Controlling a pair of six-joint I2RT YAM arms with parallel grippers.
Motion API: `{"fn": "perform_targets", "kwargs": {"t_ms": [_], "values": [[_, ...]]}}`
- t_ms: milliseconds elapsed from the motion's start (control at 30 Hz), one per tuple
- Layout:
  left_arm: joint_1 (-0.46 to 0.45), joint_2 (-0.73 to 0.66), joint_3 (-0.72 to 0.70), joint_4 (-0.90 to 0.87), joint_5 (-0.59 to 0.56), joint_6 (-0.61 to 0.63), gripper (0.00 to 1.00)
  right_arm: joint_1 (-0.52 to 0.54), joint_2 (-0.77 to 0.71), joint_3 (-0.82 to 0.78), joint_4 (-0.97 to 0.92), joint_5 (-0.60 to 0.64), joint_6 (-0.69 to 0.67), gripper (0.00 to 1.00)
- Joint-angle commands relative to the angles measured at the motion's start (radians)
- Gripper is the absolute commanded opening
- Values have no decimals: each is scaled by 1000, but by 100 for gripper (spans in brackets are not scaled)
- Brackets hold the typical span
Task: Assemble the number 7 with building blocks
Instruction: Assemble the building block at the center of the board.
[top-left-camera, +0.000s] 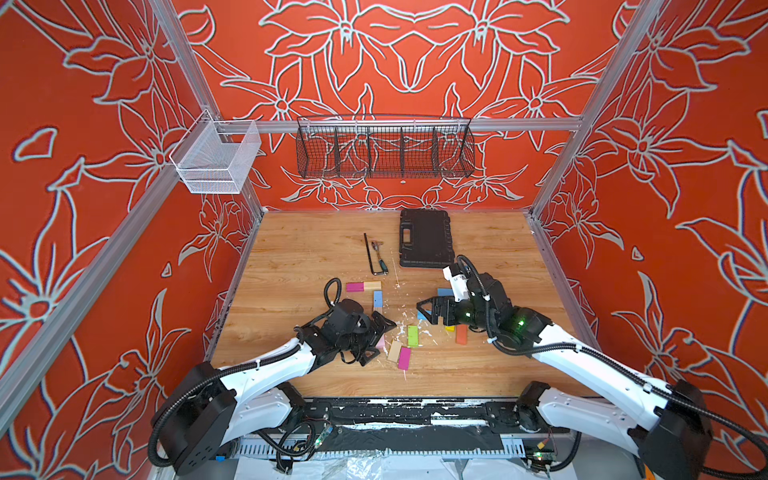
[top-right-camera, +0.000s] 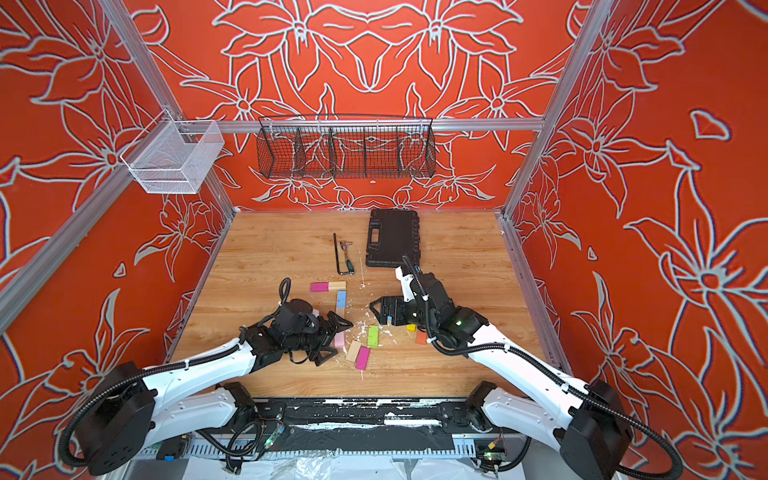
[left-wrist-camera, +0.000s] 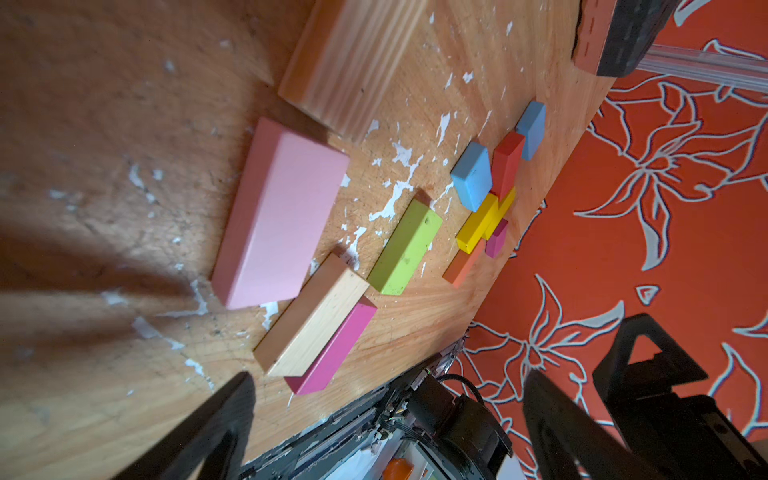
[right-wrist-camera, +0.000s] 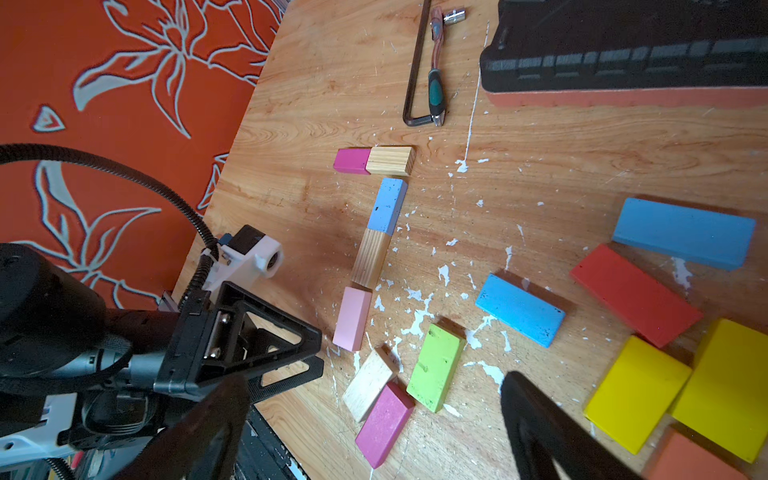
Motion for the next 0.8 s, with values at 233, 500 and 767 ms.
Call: {"fn": "perform_targets", "kwargs": {"t_ms": [233, 500, 767], "values": [[-6, 82, -14, 87, -25, -17, 98, -17, -18, -18, 9, -21, 19, 98], [-6, 120, 8, 85, -57, 11, 98, -23, -28, -32, 7, -27, 20, 97], [-2, 164, 3, 117, -71, 17, 98, -30, -38, -43, 10, -27, 23, 97]]}}
